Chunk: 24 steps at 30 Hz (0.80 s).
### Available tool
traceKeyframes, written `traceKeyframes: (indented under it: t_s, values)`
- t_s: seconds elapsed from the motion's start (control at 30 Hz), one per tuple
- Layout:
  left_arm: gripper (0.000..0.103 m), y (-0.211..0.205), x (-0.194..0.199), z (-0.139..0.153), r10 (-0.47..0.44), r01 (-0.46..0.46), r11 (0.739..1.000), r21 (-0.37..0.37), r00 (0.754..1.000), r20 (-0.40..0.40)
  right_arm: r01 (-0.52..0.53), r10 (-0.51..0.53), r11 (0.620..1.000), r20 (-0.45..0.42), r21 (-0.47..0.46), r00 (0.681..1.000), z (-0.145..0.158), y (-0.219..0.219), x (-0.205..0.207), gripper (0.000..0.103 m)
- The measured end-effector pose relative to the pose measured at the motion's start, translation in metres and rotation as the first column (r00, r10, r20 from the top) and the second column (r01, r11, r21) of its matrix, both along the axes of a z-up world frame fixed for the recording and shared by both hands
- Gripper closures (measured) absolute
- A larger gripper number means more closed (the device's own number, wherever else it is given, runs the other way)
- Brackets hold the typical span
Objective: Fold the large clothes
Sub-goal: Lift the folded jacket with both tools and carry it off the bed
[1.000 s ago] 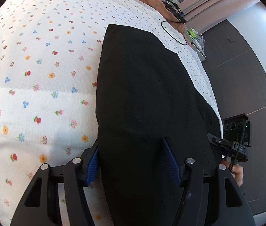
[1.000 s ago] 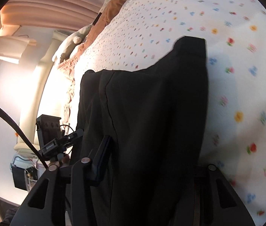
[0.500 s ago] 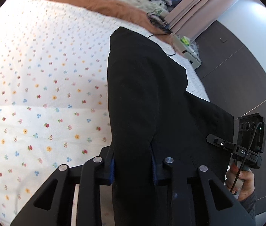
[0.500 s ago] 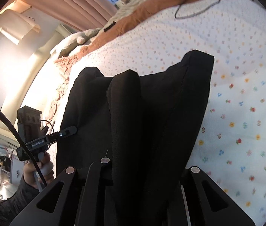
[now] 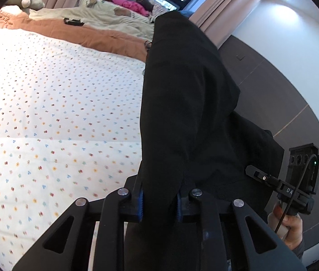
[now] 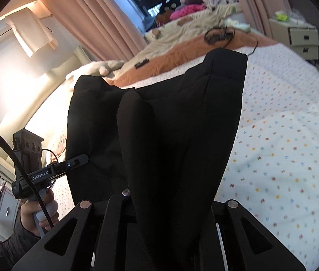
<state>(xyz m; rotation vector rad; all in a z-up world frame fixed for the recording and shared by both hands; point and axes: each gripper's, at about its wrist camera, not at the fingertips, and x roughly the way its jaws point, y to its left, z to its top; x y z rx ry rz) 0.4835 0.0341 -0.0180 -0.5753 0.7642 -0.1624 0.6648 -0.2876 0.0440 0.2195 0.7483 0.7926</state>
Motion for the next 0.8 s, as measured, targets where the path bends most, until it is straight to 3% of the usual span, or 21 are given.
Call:
traceKeyframes:
  t_s: [0.37, 0.8]
  values:
    - [0.083, -0.048, -0.043, 0.058, -0.073, 0.076, 0.997, -0.028, 0.991, 0.108, 0.105, -0.103, 0.994, 0.123, -0.01, 0.987, 0.05, -0.067, -0.121, 0.093]
    - [0.083, -0.154, -0.044, 0.1, -0.225, 0.232, 0.972, -0.026, 0.96, 0.166, 0.237, -0.23, 0.971, 0.195, -0.011, 0.953, 0.083, -0.152, -0.24, 0.093]
